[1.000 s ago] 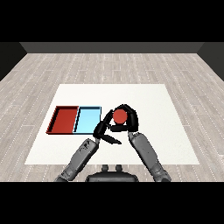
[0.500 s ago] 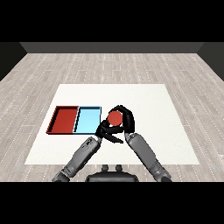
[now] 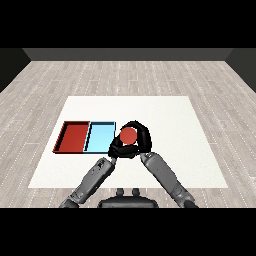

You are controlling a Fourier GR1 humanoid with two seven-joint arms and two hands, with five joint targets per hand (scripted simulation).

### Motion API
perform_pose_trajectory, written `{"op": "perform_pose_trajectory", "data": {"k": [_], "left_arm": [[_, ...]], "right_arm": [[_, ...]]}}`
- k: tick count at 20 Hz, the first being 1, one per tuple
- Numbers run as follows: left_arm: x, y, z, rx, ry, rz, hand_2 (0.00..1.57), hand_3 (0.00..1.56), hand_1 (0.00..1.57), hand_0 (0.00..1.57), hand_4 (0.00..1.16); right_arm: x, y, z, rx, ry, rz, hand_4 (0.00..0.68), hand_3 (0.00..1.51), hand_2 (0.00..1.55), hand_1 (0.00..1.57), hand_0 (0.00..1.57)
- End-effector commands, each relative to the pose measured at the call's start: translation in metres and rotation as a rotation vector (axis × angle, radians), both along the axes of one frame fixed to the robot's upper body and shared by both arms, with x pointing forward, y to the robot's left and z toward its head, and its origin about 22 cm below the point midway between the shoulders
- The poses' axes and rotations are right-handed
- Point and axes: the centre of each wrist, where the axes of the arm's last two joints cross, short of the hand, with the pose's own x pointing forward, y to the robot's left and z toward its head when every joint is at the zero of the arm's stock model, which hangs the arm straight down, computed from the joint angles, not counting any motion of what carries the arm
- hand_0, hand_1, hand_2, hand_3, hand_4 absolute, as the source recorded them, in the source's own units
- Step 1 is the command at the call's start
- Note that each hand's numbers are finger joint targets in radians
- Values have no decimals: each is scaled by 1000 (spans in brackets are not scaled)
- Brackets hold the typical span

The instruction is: Pick the red can and put it in the red box

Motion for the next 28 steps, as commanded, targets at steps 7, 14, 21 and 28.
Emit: {"op": "perform_pose_trajectory", "data": {"k": [7, 14, 21, 28], "left_arm": [[2, -22, -8, 37, 21, 108, 1571, 1497, 1571, 1571, 1128], [12, -11, -3, -4, 35, 134, 1571, 1495, 1571, 1571, 1131], [8, -11, 3, 7, 2, 154, 1571, 1499, 1571, 1571, 1127], [-1, 6, 2, 21, 4, 148, 1571, 1496, 1571, 1571, 1129]], "right_arm": [[2, 0, -12, 15, 15, 25, 626, 1398, 1469, 1571, 1571], [6, -8, -10, 27, 5, 18, 637, 1399, 1465, 1571, 1571], [4, 5, -16, -115, 80, 24, 0, 0, 0, 0, 0], [-8, 7, -36, -115, 59, -15, 0, 0, 0, 0, 0]]}}
